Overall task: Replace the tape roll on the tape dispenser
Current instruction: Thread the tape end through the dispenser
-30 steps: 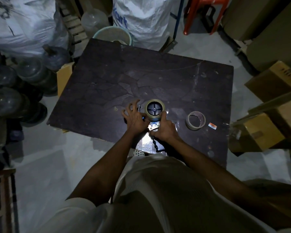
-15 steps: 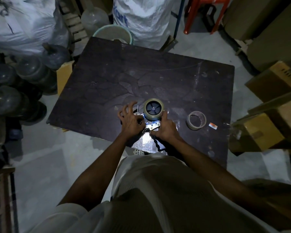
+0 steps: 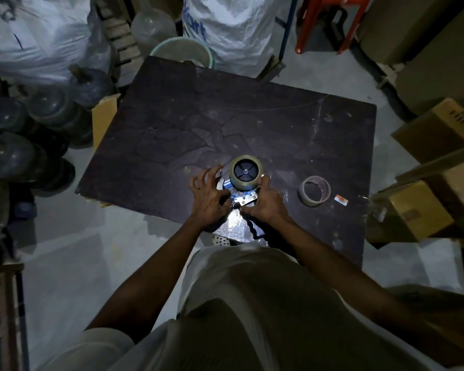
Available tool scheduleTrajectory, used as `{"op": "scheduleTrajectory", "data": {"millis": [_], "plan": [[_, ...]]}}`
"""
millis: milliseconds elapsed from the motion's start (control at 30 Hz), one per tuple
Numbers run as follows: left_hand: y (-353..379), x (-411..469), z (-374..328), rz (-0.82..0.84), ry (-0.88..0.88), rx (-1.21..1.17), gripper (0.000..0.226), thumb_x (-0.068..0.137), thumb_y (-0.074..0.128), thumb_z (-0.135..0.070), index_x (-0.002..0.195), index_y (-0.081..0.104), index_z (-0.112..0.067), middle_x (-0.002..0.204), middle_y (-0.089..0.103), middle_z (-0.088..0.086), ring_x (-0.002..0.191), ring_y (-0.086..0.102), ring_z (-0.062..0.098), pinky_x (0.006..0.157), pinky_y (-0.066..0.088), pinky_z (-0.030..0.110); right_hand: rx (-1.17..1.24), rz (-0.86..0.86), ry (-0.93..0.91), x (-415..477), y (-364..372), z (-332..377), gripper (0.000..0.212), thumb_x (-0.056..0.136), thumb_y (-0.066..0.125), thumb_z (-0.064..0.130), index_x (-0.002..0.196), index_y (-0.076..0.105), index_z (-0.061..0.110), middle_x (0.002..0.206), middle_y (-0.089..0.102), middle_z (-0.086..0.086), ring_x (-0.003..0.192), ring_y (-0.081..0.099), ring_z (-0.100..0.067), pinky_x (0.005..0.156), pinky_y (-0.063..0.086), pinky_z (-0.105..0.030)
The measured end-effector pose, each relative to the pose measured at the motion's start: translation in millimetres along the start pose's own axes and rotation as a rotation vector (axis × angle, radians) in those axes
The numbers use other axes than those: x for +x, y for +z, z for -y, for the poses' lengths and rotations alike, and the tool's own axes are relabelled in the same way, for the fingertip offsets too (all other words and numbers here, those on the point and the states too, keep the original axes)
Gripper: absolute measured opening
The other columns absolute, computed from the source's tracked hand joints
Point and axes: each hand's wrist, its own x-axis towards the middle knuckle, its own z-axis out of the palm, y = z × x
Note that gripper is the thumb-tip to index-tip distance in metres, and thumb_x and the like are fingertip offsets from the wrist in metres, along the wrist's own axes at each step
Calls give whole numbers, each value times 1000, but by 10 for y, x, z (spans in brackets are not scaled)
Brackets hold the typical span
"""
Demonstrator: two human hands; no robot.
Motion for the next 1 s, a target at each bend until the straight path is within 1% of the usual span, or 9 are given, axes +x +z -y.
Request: {"op": "scheduleTrajectory", "data": {"millis": [133,333,467,533,633,700,767,833,1000], "plan": [[-7,-51,8,-7,2,9,23,81,64,-47,73,74,-27,157,28,5,144,22,38,108,17,55,0,-3,-12,-2,11,-10,86,67,93,34,127,34,17,101,69,-10,84,64,-29,65,46,-31],[24,-145,34,-46,44,31,19,81,67,-45,80,77,-30,154,28,5,140,25,36,103,22,53,-18,-5,-32,2,42,-18,91,64,94,39,128,32,18,108,70,-12,93,69,-32,73,57,-39],[23,-174,23,-78,38,39,14,79,73,-42,78,76,-28,150,36,7,136,29,35,99,23,47,-37,-1,-32,3,39,-28,92,63,94,44,125,31,20,106,71,-12,91,69,-33,73,59,-43],[34,-246,40,-117,48,13,11,76,75,-37,79,76,-27,147,40,7,133,32,34,97,24,46,-56,-2,-37,13,56,-31,92,64,93,45,126,31,19,105,71,-13,90,69,-34,70,58,-41],[67,-500,89,-154,52,-8,9,77,73,-27,78,73,-18,143,39,6,126,38,33,91,26,43,-93,-17,-12,82,61,-70,89,72,89,45,134,32,14,103,70,-16,91,68,-37,66,47,-34],[80,-684,95,-154,-20,-22,8,77,73,-22,81,71,-14,143,44,10,123,41,33,92,25,42,-86,-54,35,136,8,-108,90,78,84,46,141,32,10,106,69,-20,95,68,-40,69,46,-34],[61,-751,84,-141,-162,-74,9,78,74,-21,83,70,-14,139,52,11,119,42,32,90,24,39,-25,-112,74,156,-54,-157,87,77,83,45,140,37,8,107,69,-20,95,68,-40,71,52,-39],[38,-721,85,-152,-280,-153,11,79,77,-23,80,70,-15,126,60,8,114,43,29,84,24,36,25,-163,94,131,-91,-167,82,73,85,44,133,42,9,108,70,-17,95,69,-38,73,55,-41],[-11,-382,30,-149,-384,-340,21,84,71,-40,75,68,-21,93,65,-5,96,48,20,79,30,34,-4,-142,71,77,-83,-139,78,77,83,41,134,39,12,110,69,-17,92,69,-39,78,57,-45]]}}
